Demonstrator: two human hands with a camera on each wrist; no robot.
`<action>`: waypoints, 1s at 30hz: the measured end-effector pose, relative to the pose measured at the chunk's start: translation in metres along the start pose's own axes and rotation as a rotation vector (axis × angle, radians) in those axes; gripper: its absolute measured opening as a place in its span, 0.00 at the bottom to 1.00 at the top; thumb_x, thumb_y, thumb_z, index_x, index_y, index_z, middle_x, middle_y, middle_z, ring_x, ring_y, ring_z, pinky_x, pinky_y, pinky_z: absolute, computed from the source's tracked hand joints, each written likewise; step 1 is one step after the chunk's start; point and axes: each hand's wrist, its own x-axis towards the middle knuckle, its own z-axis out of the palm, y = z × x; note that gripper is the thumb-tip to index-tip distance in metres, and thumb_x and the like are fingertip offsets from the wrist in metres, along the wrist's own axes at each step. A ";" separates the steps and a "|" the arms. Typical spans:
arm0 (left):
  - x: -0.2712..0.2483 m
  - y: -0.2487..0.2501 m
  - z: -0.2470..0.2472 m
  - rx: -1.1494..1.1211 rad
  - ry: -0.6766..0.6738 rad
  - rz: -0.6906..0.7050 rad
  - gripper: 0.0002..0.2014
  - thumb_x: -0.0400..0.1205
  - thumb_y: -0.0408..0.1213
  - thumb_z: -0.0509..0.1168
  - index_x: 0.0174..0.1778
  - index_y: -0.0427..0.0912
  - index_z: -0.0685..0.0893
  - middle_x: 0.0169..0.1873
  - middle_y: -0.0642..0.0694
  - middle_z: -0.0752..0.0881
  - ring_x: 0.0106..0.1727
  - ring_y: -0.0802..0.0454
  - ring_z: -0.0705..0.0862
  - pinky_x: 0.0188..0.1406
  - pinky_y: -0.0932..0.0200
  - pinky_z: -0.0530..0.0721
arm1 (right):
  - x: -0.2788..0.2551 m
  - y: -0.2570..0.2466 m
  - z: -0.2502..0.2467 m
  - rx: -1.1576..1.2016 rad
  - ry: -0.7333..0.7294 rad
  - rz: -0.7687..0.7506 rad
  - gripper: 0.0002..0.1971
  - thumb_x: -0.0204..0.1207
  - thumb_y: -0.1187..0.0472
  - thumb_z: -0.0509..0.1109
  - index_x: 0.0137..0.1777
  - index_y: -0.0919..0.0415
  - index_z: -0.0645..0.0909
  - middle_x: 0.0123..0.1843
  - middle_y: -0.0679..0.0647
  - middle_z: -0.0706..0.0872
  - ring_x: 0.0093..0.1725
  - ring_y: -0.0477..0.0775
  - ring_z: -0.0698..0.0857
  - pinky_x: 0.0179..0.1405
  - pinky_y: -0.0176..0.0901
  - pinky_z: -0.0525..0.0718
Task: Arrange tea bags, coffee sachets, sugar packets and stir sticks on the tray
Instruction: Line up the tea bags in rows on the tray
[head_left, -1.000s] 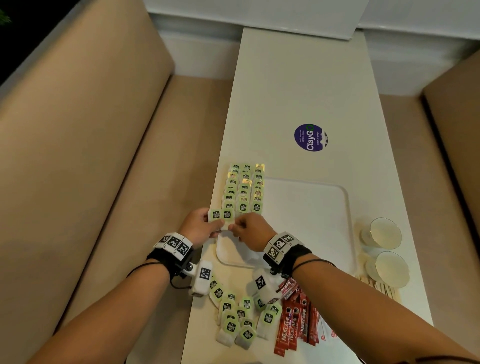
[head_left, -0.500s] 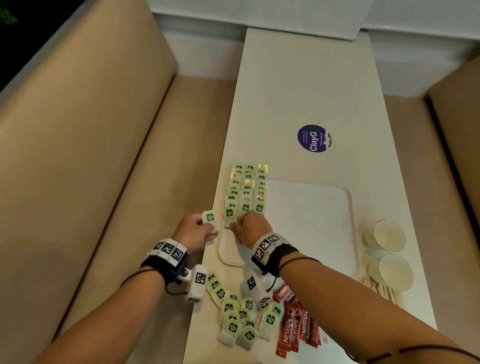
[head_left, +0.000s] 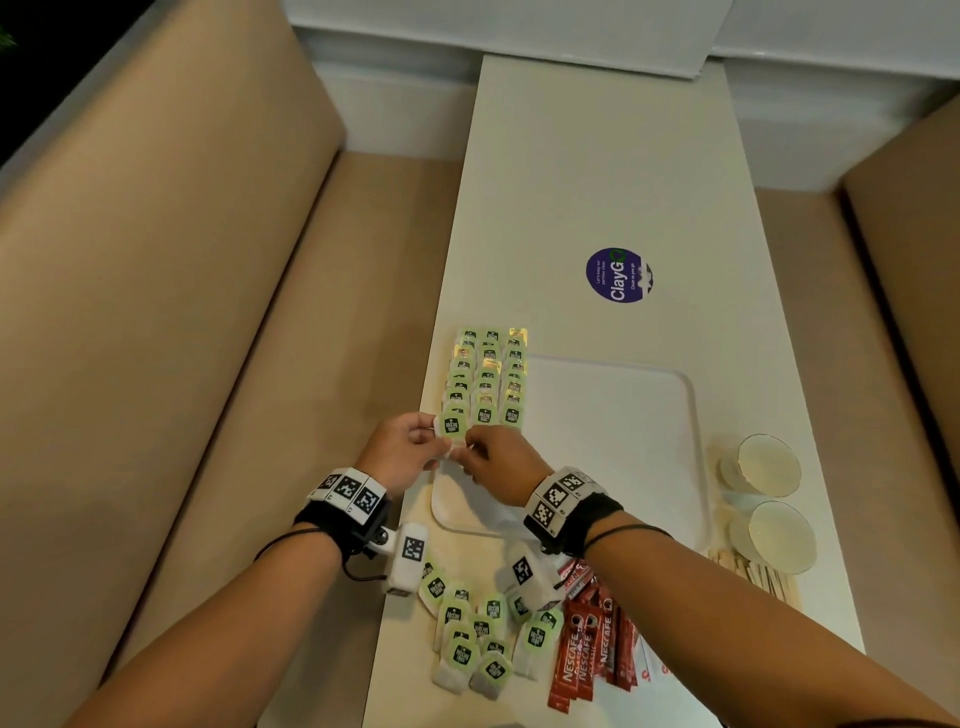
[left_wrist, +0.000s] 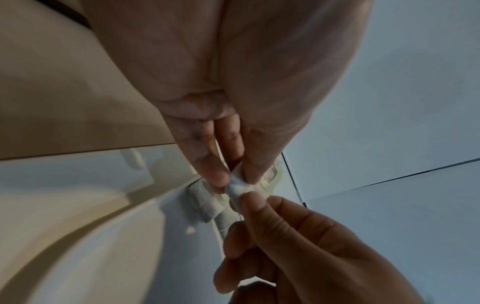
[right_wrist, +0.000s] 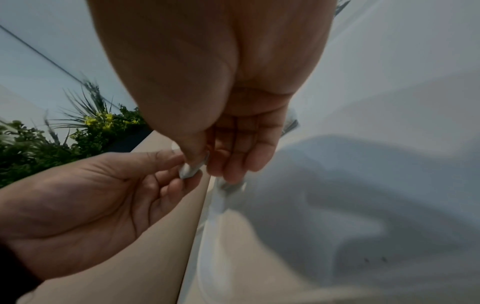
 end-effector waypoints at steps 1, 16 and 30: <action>0.000 0.001 0.002 0.003 0.003 0.000 0.09 0.80 0.25 0.73 0.51 0.42 0.86 0.37 0.47 0.92 0.38 0.52 0.87 0.43 0.57 0.89 | 0.000 0.002 -0.001 -0.001 0.020 0.014 0.15 0.85 0.51 0.68 0.38 0.59 0.80 0.36 0.59 0.87 0.38 0.60 0.87 0.44 0.53 0.86; -0.009 -0.029 -0.009 0.114 0.005 -0.093 0.05 0.81 0.26 0.71 0.50 0.38 0.85 0.32 0.42 0.86 0.31 0.49 0.81 0.34 0.57 0.82 | -0.006 0.017 -0.011 0.034 0.106 0.279 0.18 0.80 0.46 0.74 0.29 0.46 0.77 0.31 0.41 0.81 0.32 0.41 0.80 0.29 0.34 0.70; 0.014 -0.015 0.000 0.492 0.061 0.014 0.12 0.71 0.32 0.81 0.41 0.41 0.83 0.29 0.52 0.79 0.31 0.54 0.76 0.36 0.60 0.78 | -0.007 0.010 -0.018 -0.058 0.097 0.335 0.22 0.79 0.49 0.74 0.26 0.48 0.72 0.26 0.44 0.77 0.27 0.45 0.76 0.25 0.37 0.68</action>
